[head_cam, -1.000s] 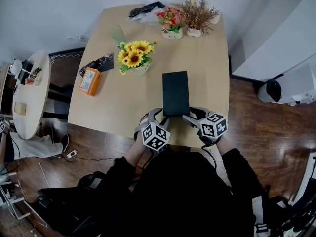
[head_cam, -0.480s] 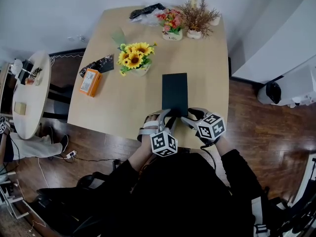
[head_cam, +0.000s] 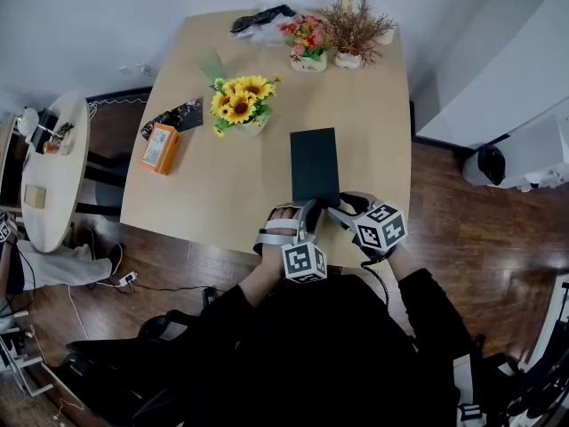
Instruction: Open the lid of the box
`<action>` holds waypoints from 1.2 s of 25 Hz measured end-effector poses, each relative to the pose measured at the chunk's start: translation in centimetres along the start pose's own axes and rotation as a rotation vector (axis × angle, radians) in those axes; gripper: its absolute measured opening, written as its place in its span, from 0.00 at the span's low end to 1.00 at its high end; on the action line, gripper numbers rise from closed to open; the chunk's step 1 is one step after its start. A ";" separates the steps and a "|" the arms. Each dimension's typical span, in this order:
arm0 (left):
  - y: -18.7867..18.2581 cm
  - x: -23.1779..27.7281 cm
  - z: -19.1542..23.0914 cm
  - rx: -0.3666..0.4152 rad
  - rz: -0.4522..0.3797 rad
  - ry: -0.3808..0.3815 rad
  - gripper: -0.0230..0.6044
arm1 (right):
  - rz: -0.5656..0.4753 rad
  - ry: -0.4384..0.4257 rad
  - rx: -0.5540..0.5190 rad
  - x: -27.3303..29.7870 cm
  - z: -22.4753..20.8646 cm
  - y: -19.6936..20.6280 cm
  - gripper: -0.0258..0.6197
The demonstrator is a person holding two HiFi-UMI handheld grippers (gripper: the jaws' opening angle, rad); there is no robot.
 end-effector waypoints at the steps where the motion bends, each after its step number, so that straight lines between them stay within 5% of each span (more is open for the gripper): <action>1: -0.1 0.0 0.1 0.000 -0.002 -0.007 0.16 | 0.002 0.002 -0.005 0.0 0.0 0.0 0.36; 9: -0.2 0.4 0.4 0.019 0.018 -0.009 0.11 | 0.017 0.029 -0.063 0.2 0.3 0.0 0.34; 12: -0.4 -0.1 0.8 -0.078 -0.032 -0.014 0.11 | 0.002 0.045 -0.110 -0.2 0.3 -0.1 0.30; 18: -0.3 -3.8 3.5 -0.601 -0.360 0.036 0.10 | -0.089 0.077 -0.143 -2.5 0.0 -1.0 0.27; 25: 4.6 -7.4 4.5 -1.237 -0.682 0.095 0.06 | -0.143 0.106 -0.111 -3.8 -0.3 -1.5 0.25; 30: 10.2 -7.0 3.7 -1.686 -0.792 0.137 0.04 | -0.192 0.109 -0.060 -5.0 -0.2 -2.7 0.23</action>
Point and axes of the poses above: the fingertips, and each gripper's own axes: x forward along the fingers, z to its left, y out of its underside, the point moved 1 cm from there along -x, backward along the fingers, and after that the axes turned 11 degrees about y, right-handed, at the moved point
